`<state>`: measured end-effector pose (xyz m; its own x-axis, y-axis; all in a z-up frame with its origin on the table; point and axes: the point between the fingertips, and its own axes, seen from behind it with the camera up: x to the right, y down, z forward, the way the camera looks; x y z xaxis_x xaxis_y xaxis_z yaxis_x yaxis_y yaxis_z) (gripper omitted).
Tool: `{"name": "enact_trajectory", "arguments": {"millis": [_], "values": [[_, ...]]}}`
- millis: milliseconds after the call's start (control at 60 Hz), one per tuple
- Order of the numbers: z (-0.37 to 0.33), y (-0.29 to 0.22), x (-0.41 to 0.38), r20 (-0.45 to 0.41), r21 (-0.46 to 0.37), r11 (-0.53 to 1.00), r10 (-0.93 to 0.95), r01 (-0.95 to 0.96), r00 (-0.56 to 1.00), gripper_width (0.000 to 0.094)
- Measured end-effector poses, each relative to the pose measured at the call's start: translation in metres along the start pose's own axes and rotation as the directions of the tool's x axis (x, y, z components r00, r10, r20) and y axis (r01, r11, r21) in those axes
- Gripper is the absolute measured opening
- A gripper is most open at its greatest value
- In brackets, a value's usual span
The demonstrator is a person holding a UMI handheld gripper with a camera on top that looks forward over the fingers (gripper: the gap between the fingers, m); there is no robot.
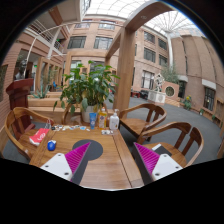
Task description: Arrange mouse
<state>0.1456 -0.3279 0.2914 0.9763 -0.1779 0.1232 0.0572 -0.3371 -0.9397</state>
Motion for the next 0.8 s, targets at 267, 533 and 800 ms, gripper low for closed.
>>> {"name": "enact_trajectory", "arguments": {"millis": [267,533,800], "values": [[0.039,0.115,-0.039,0.035,-0.192,0.980,-0.046,0.052,0.998,0.0849],[0.062,0.207,-0.203,0.271,-0.312,0.943,-0.033,0.120,0.962,0.0853],[0.160,0.177,-0.363,0.378,-0.226,0.965,-0.040,0.134,0.925,0.0851]]}}
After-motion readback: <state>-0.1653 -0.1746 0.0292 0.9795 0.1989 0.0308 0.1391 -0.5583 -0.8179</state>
